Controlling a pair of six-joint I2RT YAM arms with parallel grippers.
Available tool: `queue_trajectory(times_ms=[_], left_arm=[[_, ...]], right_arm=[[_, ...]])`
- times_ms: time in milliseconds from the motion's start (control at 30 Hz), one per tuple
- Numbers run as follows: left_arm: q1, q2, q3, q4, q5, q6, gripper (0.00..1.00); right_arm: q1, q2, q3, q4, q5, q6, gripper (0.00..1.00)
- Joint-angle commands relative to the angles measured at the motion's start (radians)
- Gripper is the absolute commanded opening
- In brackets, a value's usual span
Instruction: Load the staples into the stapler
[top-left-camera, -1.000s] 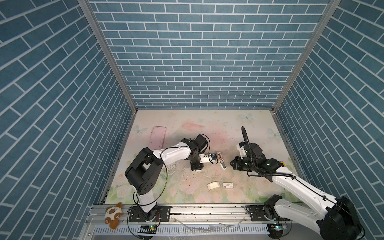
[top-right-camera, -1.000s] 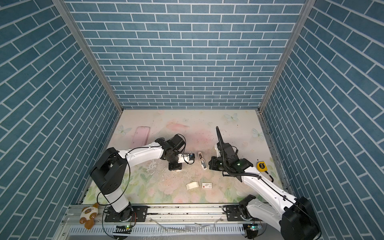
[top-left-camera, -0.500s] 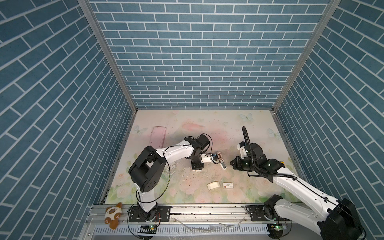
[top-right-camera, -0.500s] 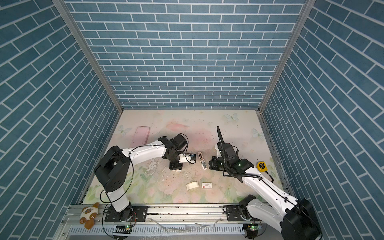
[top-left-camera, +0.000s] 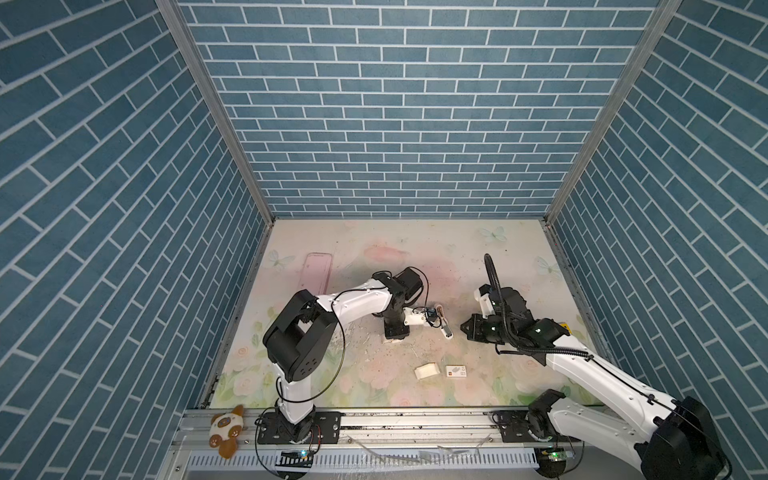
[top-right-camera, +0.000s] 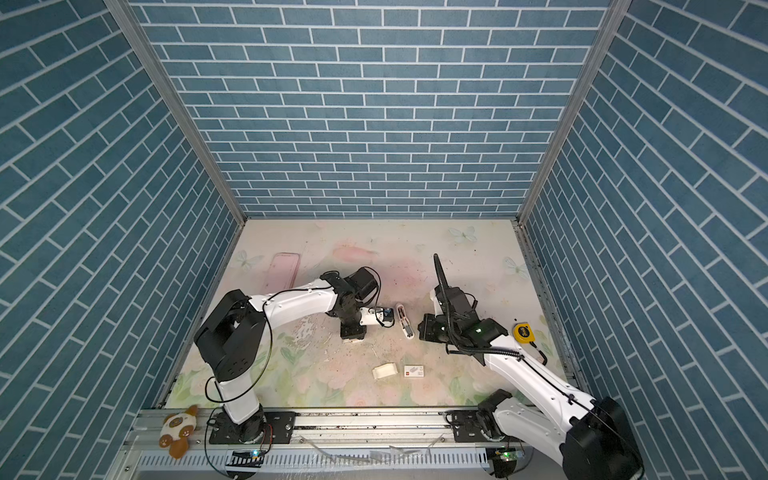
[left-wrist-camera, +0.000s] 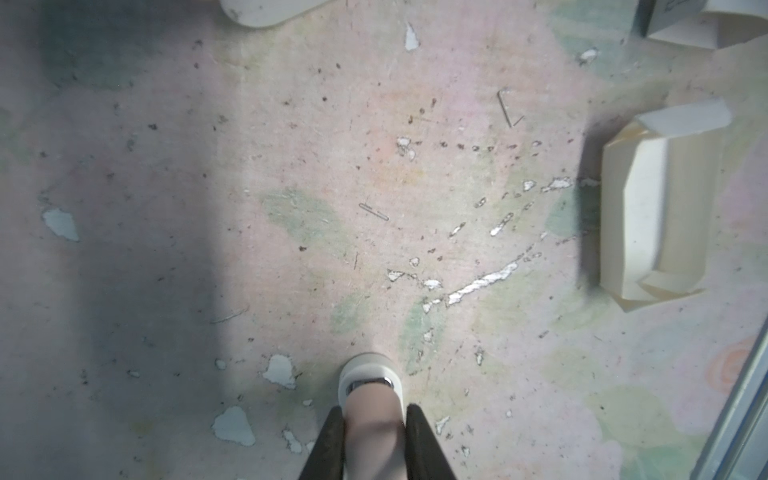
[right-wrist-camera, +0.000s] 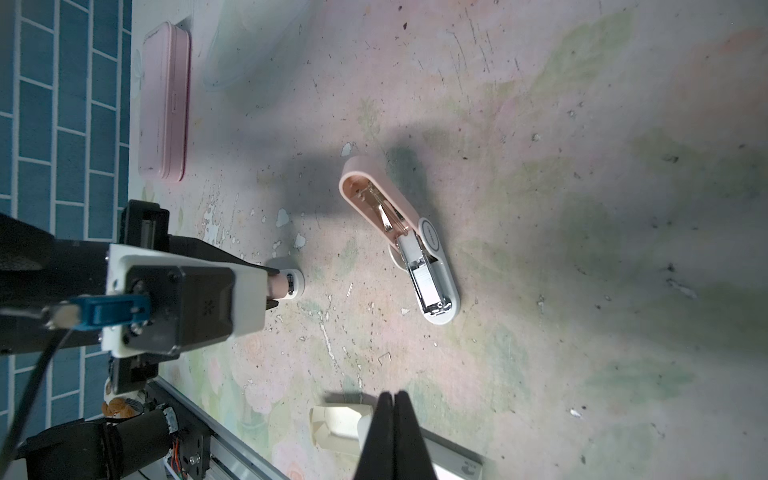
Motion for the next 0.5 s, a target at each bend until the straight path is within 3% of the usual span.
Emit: queue_trajectory(times_ms=[0,467], left_arm=[[-0.014,0.127,-0.073,-0.014,-0.064,0.004,0.05],[-0.023,0.171,-0.06,-0.042,-0.067,-0.007,0.05]], right_arm=[[-0.005,-0.018,-0.012,-0.006,-0.001,0.011,0.05],[-0.007,-0.024,-0.015,-0.008,-0.003,0.01,0.05]])
